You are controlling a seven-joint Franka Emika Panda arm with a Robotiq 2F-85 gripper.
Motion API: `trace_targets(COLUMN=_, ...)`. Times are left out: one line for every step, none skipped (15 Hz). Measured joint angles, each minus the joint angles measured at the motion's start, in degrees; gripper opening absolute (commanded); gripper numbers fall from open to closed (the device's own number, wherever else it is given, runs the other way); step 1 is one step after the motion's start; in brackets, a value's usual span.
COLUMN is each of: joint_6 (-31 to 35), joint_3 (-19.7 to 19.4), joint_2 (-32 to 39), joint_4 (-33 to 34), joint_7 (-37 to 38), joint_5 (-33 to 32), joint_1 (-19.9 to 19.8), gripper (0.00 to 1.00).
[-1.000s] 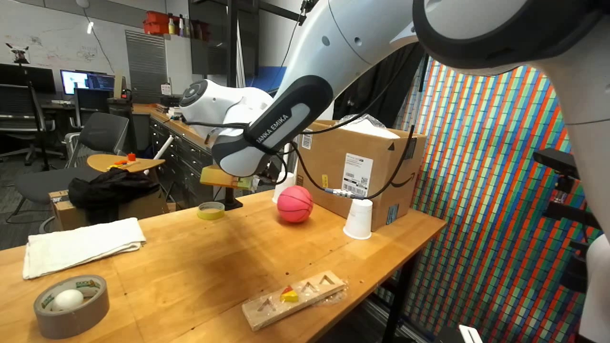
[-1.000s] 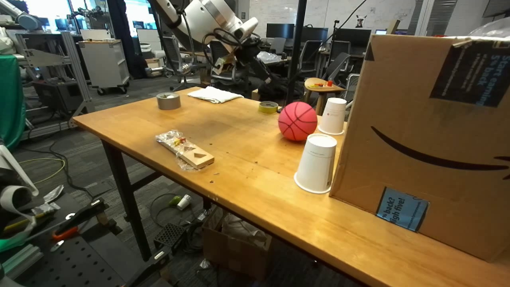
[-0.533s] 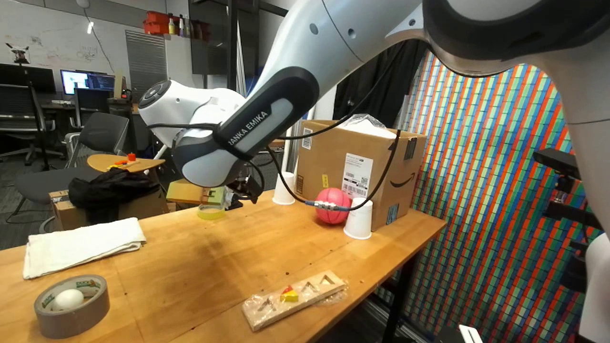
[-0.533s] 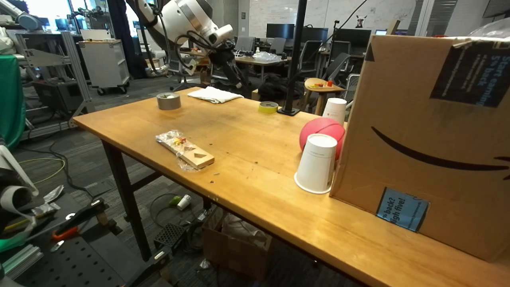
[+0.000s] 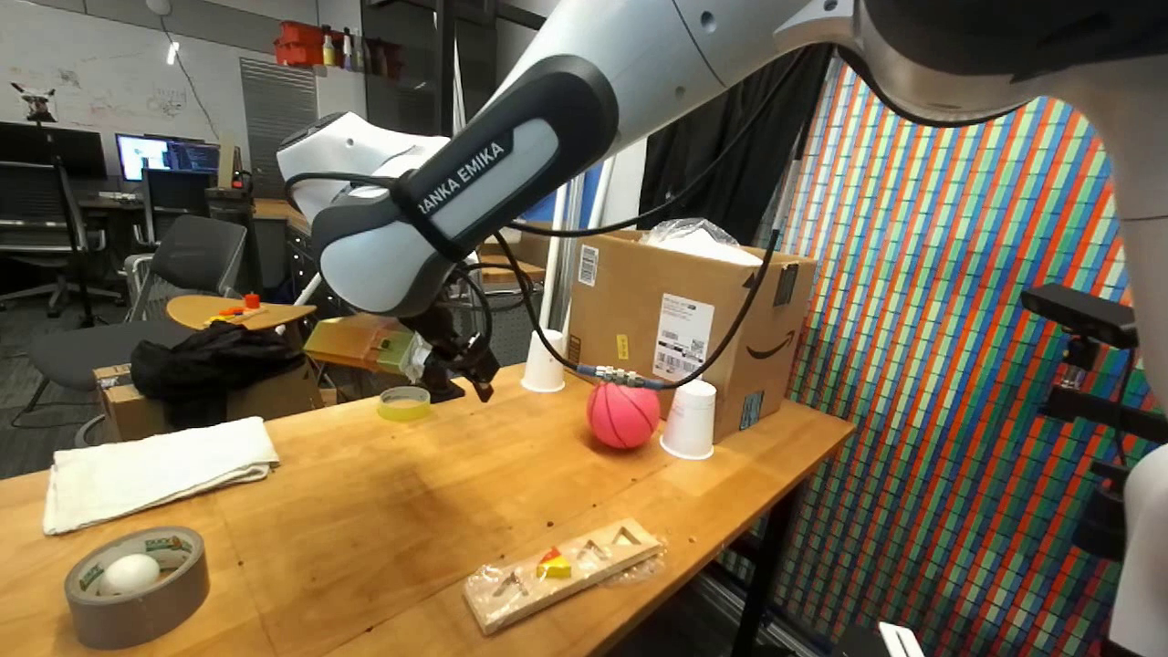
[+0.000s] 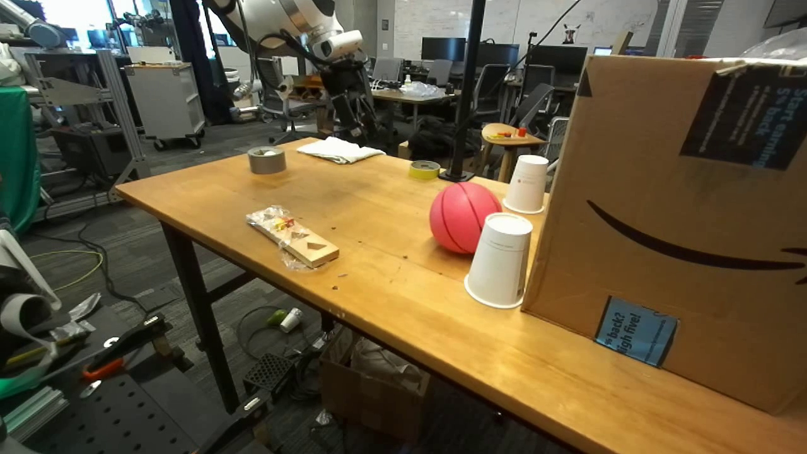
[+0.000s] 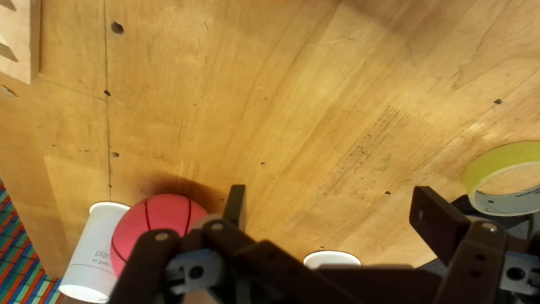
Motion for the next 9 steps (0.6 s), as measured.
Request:
trace_targets(joint_6=0.2, joint_3=0.0, joint_2=-0.3, joint_4=-0.3, joint_7=0.0, joint_5=0.0, joint_1=0.0, gripper=1.0)
trace_targets(joint_6=0.1, joint_3=0.0, joint_2=-0.2, joint_4=-0.3, joint_7=0.0, joint_5=0.0, joint_1=0.1, gripper=1.0)
trace_targets(joint_6=0.1, joint_3=0.0, joint_2=0.0, joint_4=-0.3, joint_7=0.0, joint_5=0.0, joint_1=0.1, gripper=1.0)
trace_targets(joint_6=0.1, joint_3=0.0, joint_2=0.2, joint_4=-0.3, joint_7=0.0, joint_5=0.0, joint_1=0.0, gripper=1.0)
trace_targets(joint_6=0.1, joint_3=0.0, joint_2=0.3, joint_4=-0.3, joint_7=0.0, joint_5=0.0, joint_1=0.0, gripper=1.0)
trace_targets(joint_6=0.1, joint_3=0.0, joint_2=0.4, joint_4=-0.3, joint_7=0.0, joint_5=0.0, joint_1=0.0, gripper=1.0)
trace_targets(joint_6=0.1, joint_3=0.0, joint_2=0.4, joint_4=-0.3, joint_7=0.0, joint_5=0.0, joint_1=0.0, gripper=1.0)
trace_targets(joint_6=0.1, joint_3=0.0, joint_2=0.4, joint_4=-0.3, joint_7=0.0, joint_5=0.0, joint_1=0.0, gripper=1.0)
trace_targets(joint_6=0.1, joint_3=0.0, joint_2=0.4, joint_4=-0.3, joint_7=0.0, joint_5=0.0, joint_1=0.0, gripper=1.0)
